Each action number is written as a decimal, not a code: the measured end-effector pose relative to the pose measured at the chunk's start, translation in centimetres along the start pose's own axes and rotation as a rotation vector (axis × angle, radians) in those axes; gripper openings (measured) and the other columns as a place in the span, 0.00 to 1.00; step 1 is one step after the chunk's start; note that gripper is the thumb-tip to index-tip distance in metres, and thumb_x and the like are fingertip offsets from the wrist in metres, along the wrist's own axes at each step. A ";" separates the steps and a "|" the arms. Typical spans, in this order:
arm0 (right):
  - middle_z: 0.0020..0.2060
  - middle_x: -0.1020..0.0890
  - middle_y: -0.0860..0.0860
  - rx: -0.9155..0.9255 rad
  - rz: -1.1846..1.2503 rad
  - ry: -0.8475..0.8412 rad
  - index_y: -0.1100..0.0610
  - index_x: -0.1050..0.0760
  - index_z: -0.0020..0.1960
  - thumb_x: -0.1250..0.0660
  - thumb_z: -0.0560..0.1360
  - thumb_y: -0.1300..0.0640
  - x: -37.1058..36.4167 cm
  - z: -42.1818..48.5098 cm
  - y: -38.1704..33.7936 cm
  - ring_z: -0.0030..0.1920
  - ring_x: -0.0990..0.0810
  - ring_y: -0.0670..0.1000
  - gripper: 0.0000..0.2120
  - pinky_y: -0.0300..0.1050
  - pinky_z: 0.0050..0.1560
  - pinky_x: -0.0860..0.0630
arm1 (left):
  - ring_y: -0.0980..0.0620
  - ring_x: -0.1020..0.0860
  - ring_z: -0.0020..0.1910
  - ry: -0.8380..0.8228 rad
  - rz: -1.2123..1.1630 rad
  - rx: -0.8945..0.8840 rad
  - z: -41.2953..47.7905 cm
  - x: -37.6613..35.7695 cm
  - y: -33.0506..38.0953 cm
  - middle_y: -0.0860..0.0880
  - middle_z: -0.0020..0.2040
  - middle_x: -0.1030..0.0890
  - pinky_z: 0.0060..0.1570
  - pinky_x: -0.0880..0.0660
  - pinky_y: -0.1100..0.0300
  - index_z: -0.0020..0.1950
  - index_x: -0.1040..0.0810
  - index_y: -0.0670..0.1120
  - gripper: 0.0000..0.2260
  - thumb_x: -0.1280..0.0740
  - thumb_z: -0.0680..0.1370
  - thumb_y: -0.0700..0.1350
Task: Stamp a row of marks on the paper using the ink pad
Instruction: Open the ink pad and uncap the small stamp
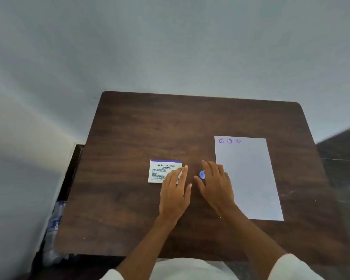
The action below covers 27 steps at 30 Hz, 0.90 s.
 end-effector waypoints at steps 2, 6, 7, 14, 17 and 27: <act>0.62 0.22 0.53 -0.033 0.001 -0.006 0.55 0.29 0.65 0.34 0.74 0.44 -0.3 0.6 0.1 0.60 0.23 0.55 0.24 0.52 0.56 0.23 | 0.44 0.23 0.64 0.009 -0.038 0.048 0.1 -0.2 -0.8 0.45 0.65 0.21 0.63 0.27 0.49 0.71 0.26 0.44 0.27 0.25 0.74 0.48; 0.61 0.22 0.53 0.070 -0.072 0.006 0.55 0.29 0.64 0.34 0.74 0.42 -1.2 1.2 -1.3 0.61 0.24 0.55 0.24 0.55 0.58 0.25 | 0.40 0.28 0.69 0.012 0.005 0.125 0.4 0.2 -3.9 0.42 0.70 0.26 0.68 0.33 0.43 0.73 0.31 0.46 0.33 0.22 0.71 0.49; 0.62 0.23 0.53 0.118 -0.079 -0.004 0.55 0.29 0.65 0.34 0.74 0.42 -1.7 1.3 -2.1 0.62 0.25 0.55 0.25 0.55 0.59 0.26 | 0.40 0.32 0.72 -0.002 0.017 0.129 0.7 0.5 -5.0 0.42 0.73 0.29 0.71 0.37 0.42 0.75 0.34 0.47 0.35 0.23 0.72 0.51; 0.74 0.35 0.52 0.351 -0.113 -0.212 0.54 0.42 0.74 0.36 0.71 0.35 -6.3 2.3 -6.4 0.74 0.39 0.53 0.39 0.56 0.71 0.38 | 0.46 0.46 0.79 -0.159 -0.017 0.063 2.4 2.2 -11.7 0.45 0.80 0.42 0.75 0.43 0.45 0.80 0.43 0.47 0.45 0.25 0.70 0.60; 0.75 0.37 0.52 0.370 -0.078 -0.276 0.52 0.43 0.75 0.35 0.72 0.37 -7.6 2.9 -7.2 0.75 0.41 0.52 0.38 0.55 0.72 0.41 | 0.50 0.44 0.78 -0.271 -0.053 0.009 2.8 1.8 -12.9 0.49 0.80 0.43 0.72 0.34 0.48 0.81 0.45 0.48 0.46 0.24 0.70 0.58; 0.73 0.32 0.51 0.470 0.025 -0.375 0.51 0.37 0.73 0.43 0.75 0.36 -6.2 4.9 -8.2 0.72 0.35 0.51 0.32 0.50 0.72 0.39 | 0.57 0.37 0.74 -0.234 -0.292 0.047 3.5 2.1 -13.9 0.61 0.77 0.40 0.71 0.34 0.54 0.80 0.45 0.50 0.48 0.24 0.68 0.60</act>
Point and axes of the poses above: each hand's wrist, its own z-axis towards the middle knuckle, its own x-axis out of the back of the hand, y = z × x, the point moved 10 cm from there along z, towards the middle knuckle
